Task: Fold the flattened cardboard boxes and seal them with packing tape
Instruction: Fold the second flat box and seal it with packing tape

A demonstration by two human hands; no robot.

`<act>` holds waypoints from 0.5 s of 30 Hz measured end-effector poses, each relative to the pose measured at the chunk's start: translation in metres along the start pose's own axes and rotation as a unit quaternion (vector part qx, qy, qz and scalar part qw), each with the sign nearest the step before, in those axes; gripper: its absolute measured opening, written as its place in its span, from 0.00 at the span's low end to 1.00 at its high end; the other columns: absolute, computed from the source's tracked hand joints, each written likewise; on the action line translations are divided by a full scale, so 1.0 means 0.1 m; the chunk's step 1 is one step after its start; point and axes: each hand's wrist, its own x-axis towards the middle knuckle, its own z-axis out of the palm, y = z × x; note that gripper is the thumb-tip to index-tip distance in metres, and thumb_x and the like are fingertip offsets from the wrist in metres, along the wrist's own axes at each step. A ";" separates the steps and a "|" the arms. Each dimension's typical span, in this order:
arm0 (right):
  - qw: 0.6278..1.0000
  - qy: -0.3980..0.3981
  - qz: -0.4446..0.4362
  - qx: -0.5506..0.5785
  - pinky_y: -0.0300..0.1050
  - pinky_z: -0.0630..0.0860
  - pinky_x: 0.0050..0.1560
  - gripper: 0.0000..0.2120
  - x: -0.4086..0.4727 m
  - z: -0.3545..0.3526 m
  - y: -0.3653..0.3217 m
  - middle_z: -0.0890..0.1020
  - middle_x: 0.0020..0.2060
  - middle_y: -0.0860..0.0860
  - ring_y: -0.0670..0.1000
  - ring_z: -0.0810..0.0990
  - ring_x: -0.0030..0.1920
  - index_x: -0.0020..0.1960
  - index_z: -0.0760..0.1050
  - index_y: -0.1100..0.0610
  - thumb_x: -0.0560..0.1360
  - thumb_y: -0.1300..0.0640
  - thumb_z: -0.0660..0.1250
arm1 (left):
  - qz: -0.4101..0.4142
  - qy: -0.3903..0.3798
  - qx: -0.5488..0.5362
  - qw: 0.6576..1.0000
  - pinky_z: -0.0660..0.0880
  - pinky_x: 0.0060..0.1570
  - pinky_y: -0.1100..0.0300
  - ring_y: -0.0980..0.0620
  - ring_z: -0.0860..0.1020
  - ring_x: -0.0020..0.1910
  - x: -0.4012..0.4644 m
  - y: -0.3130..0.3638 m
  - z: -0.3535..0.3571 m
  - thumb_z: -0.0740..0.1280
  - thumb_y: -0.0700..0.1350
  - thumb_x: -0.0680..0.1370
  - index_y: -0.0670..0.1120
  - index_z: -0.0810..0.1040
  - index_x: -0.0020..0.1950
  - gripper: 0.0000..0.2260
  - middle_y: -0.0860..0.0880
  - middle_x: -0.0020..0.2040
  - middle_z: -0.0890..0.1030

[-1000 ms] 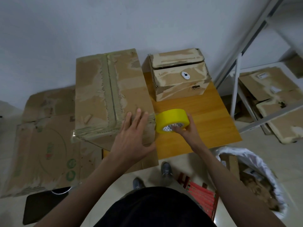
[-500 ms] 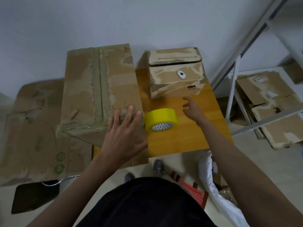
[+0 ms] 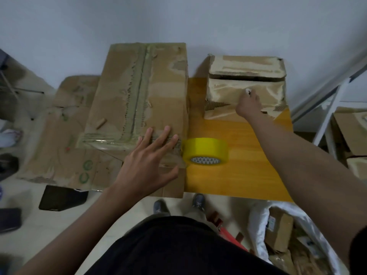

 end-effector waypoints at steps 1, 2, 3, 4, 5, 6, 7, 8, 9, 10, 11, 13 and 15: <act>1.000 0.018 0.008 -0.004 0.63 0.59 0.73 0.25 0.00 0.02 -0.01 0.54 0.78 0.60 0.65 0.55 0.76 0.77 0.58 0.62 0.81 0.64 0.59 | -0.001 -0.001 0.002 1.000 0.63 0.74 0.40 0.42 0.52 0.80 0.00 0.00 0.00 0.55 0.67 0.75 0.56 0.59 0.80 0.34 0.56 0.81 0.54; 0.999 0.048 0.016 -0.011 0.62 0.63 0.72 0.22 -0.01 0.03 -0.03 0.59 0.75 0.61 0.65 0.59 0.73 0.74 0.63 0.63 0.80 0.65 0.60 | -0.002 -0.002 0.004 1.000 0.64 0.73 0.40 0.42 0.53 0.80 0.01 0.01 -0.01 0.55 0.67 0.75 0.57 0.59 0.80 0.34 0.56 0.81 0.55; 0.996 0.082 0.023 -0.018 0.61 0.67 0.69 0.19 -0.02 0.04 -0.04 0.63 0.72 0.62 0.66 0.62 0.70 0.70 0.67 0.63 0.79 0.67 0.61 | -0.002 -0.002 0.005 1.000 0.66 0.72 0.40 0.42 0.53 0.80 0.01 0.01 -0.01 0.55 0.67 0.75 0.57 0.59 0.80 0.34 0.56 0.81 0.55; 0.994 0.108 0.027 -0.019 0.58 0.70 0.64 0.17 -0.03 0.05 -0.04 0.65 0.69 0.62 0.65 0.64 0.68 0.67 0.70 0.63 0.78 0.69 0.61 | -0.003 -0.001 0.007 1.000 0.67 0.71 0.40 0.42 0.54 0.80 0.01 0.02 -0.02 0.55 0.66 0.75 0.56 0.60 0.80 0.33 0.56 0.81 0.56; 0.992 0.125 0.029 -0.011 0.56 0.71 0.60 0.17 -0.03 0.06 -0.04 0.66 0.68 0.63 0.65 0.65 0.66 0.64 0.71 0.62 0.77 0.71 0.61 | -0.002 0.001 0.011 1.000 0.69 0.70 0.40 0.41 0.55 0.79 0.02 0.02 -0.02 0.56 0.66 0.75 0.56 0.61 0.79 0.33 0.56 0.81 0.56; 0.991 0.134 0.030 0.006 0.54 0.70 0.56 0.16 -0.03 0.07 -0.03 0.66 0.67 0.63 0.65 0.65 0.65 0.63 0.71 0.62 0.77 0.73 0.60 | -0.002 0.000 0.015 1.000 0.71 0.68 0.40 0.41 0.56 0.79 0.02 0.02 -0.03 0.56 0.66 0.75 0.56 0.61 0.79 0.33 0.55 0.81 0.57; 0.989 0.139 0.034 0.026 0.53 0.68 0.55 0.16 -0.03 0.09 -0.03 0.65 0.67 0.63 0.66 0.65 0.64 0.61 0.71 0.62 0.77 0.74 0.59 | -0.001 -0.004 0.018 1.000 0.71 0.67 0.40 0.41 0.56 0.79 0.03 0.02 -0.04 0.57 0.66 0.76 0.56 0.61 0.79 0.33 0.55 0.81 0.57; 0.988 0.142 0.042 0.050 0.52 0.67 0.56 0.15 -0.03 0.09 -0.02 0.64 0.67 0.64 0.66 0.65 0.64 0.60 0.71 0.62 0.77 0.74 0.58 | 0.001 -0.011 0.021 1.000 0.72 0.66 0.40 0.41 0.56 0.79 0.03 0.02 -0.05 0.57 0.66 0.76 0.56 0.61 0.80 0.33 0.55 0.81 0.56; 0.985 0.142 0.054 0.080 0.52 0.66 0.57 0.15 -0.02 0.10 -0.01 0.64 0.67 0.64 0.66 0.65 0.64 0.59 0.71 0.61 0.76 0.74 0.57 | 0.003 -0.019 0.024 1.000 0.72 0.66 0.41 0.41 0.57 0.79 0.04 0.01 -0.07 0.57 0.66 0.76 0.56 0.61 0.80 0.33 0.55 0.81 0.56; 0.981 0.138 0.068 0.116 0.52 0.66 0.57 0.16 -0.03 0.09 0.00 0.64 0.67 0.63 0.65 0.65 0.63 0.59 0.70 0.61 0.76 0.75 0.56 | 0.006 -0.028 0.034 0.999 0.73 0.65 0.41 0.41 0.57 0.79 0.05 0.00 -0.09 0.57 0.67 0.76 0.56 0.60 0.80 0.34 0.55 0.81 0.56; 0.977 0.130 0.077 0.154 0.51 0.66 0.56 0.16 -0.04 0.08 0.01 0.64 0.66 0.63 0.65 0.66 0.63 0.59 0.70 0.61 0.76 0.75 0.56 | 0.008 -0.034 0.047 0.998 0.74 0.63 0.42 0.41 0.58 0.79 0.06 -0.01 -0.12 0.57 0.67 0.76 0.56 0.60 0.80 0.34 0.55 0.81 0.56; 0.967 0.111 0.073 0.216 0.50 0.71 0.55 0.14 -0.13 0.05 0.02 0.69 0.64 0.61 0.63 0.71 0.60 0.60 0.71 0.60 0.77 0.72 0.59 | 0.015 -0.029 0.065 0.997 0.76 0.61 0.43 0.42 0.62 0.77 0.10 0.00 -0.18 0.58 0.67 0.76 0.55 0.64 0.79 0.33 0.53 0.80 0.60; 0.954 0.104 0.053 0.276 0.54 0.78 0.55 0.11 -0.30 0.01 0.00 0.74 0.62 0.60 0.62 0.77 0.58 0.59 0.73 0.60 0.79 0.69 0.63 | 0.031 -0.013 0.067 0.997 0.75 0.62 0.45 0.45 0.68 0.73 0.17 0.02 -0.26 0.57 0.67 0.77 0.53 0.72 0.74 0.30 0.50 0.76 0.69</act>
